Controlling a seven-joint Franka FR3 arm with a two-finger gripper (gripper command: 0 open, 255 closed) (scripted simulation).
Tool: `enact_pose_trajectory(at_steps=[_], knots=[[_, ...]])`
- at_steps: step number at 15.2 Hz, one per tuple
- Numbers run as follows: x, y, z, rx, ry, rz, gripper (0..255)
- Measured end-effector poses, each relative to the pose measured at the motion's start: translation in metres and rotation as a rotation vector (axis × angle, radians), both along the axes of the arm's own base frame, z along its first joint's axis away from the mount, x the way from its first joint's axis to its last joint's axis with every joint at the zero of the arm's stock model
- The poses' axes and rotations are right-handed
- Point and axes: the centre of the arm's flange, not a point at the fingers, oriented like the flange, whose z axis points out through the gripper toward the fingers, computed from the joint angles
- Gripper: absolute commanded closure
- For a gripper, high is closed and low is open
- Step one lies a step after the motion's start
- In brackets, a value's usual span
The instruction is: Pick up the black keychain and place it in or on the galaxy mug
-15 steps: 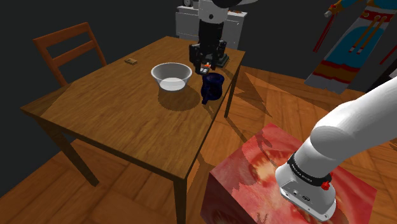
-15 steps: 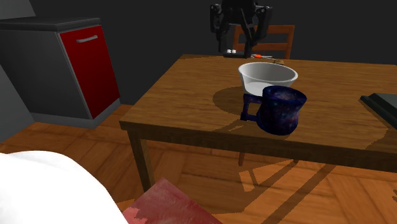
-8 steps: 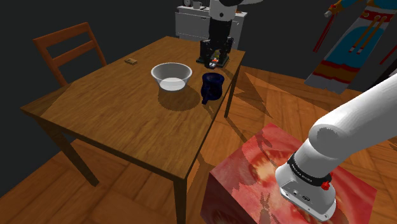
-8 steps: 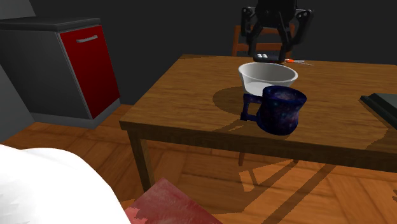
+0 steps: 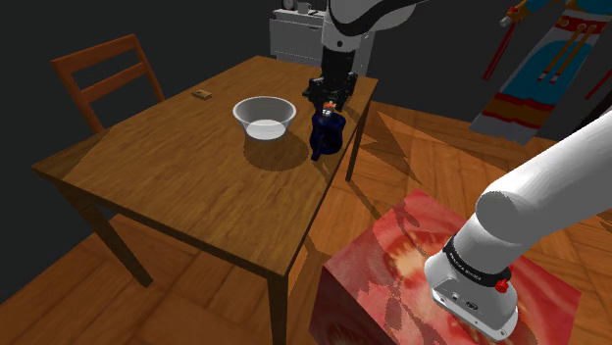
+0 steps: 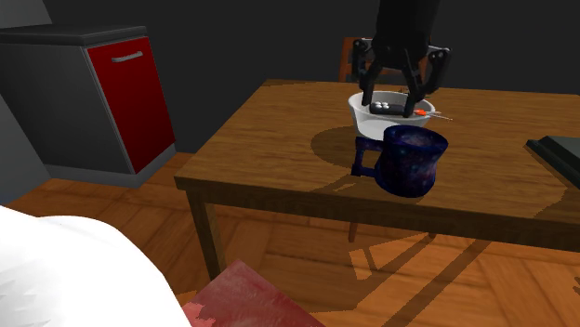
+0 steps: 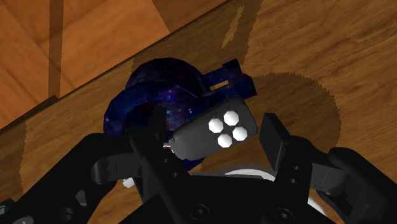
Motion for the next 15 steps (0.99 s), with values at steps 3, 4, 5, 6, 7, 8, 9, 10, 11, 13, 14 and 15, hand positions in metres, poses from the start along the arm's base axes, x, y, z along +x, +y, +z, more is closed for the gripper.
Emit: enact_pose_trajectory(at_steps=[3,4,5,6,7,8,9,10,11,13,14,15], knots=[[-0.001,0.001,-0.017,0.0,0.0,0.0,255],[-0.001,0.0,-0.022,0.0,0.0,0.0,255],[-0.002,0.0,-0.027,0.0,0.0,0.0,255],[-0.002,0.001,-0.032,0.0,0.0,0.0,255],[-0.002,0.0,-0.035,0.0,0.0,0.0,255],[-0.001,0.0,-0.036,0.0,0.0,0.0,255],[-0.001,0.0,-0.037,0.0,0.0,0.0,255],[-0.001,0.0,-0.037,0.0,0.0,0.0,255],[-0.001,0.0,-0.037,0.0,0.0,0.0,255],[-0.001,0.0,-0.037,0.0,0.0,0.0,255],[-0.001,0.0,-0.037,0.0,0.0,0.0,0],[-0.001,0.0,-0.037,0.0,0.0,0.0,0]])
